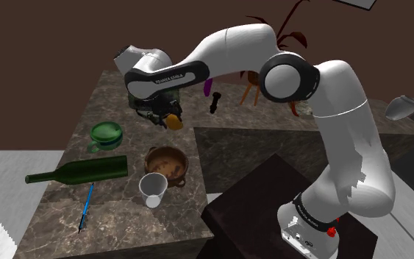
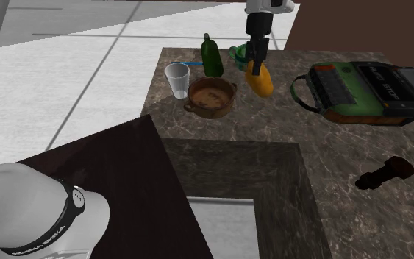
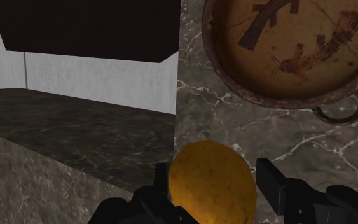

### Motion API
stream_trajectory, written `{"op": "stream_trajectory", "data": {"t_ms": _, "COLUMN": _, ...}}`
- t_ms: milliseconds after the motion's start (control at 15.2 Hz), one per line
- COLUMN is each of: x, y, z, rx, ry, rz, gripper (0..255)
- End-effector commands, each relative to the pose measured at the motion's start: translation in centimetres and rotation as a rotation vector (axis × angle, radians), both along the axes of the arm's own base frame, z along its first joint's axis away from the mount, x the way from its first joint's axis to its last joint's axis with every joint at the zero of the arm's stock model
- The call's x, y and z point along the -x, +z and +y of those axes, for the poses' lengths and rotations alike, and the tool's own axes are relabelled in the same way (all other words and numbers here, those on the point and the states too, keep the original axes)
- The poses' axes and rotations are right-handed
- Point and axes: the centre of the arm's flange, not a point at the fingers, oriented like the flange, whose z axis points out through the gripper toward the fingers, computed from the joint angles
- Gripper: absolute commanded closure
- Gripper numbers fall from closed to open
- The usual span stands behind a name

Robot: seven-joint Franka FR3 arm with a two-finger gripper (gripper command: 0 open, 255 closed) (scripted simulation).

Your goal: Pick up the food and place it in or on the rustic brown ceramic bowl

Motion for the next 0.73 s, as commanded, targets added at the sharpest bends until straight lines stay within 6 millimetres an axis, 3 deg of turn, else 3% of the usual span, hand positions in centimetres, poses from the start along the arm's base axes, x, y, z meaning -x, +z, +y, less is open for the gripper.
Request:
{"op": "stream_trajectory", "data": {"t_ms": 0, "x": 1.7, "y": 0.3, "z": 1.1, "rx": 0.000, "ry": 0.000, "rz": 0.000, "gripper": 255}}
{"op": "stream_trajectory", "data": {"t_ms": 660, "x": 12.0, "y": 0.9, "z": 9.3, "rx": 0.000, "ry": 0.000, "rz": 0.000, "gripper": 255}}
